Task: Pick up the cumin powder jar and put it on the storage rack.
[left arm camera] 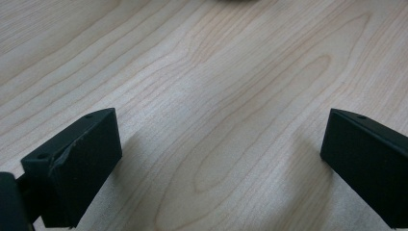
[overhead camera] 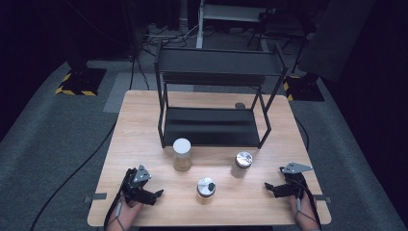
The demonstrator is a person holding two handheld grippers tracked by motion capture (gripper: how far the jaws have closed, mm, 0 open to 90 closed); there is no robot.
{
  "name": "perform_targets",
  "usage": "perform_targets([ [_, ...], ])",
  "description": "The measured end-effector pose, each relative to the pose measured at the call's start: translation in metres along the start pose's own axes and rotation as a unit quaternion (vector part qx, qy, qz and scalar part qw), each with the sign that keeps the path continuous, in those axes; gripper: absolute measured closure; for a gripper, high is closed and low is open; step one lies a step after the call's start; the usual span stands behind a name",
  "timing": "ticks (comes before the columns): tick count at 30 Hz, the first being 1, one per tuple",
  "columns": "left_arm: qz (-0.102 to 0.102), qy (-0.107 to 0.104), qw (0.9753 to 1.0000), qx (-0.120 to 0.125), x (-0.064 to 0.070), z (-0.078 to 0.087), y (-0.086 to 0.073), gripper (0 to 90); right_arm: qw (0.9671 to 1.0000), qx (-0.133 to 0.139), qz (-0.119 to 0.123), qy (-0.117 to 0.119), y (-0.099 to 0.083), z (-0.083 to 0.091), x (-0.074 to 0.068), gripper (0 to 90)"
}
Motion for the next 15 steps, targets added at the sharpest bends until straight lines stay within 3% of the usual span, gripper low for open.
perform_targets([
  [6,-0.007,-0.007,1.0,0.001,-0.0012,0.0,-0.0001,0.0,1.0,0.0,-0.004,-0.003,0.0003,-0.0005,-0.0018,0.0],
  [15,0.016,-0.013,0.9998,-0.003,-0.0045,0.0022,0.005,4.1,1.0,-0.001,0.003,0.004,0.0002,-0.0007,-0.0036,0.0],
])
Point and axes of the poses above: each handheld gripper's, and its own axes: z roughly backward along the jaws, y roughly out of its top, x roughly to its right, the point moved 6 cm from there along -z, roughly forward along the jaws, and after that the axes turned 10 degrees about -z, right-handed, at the moved point
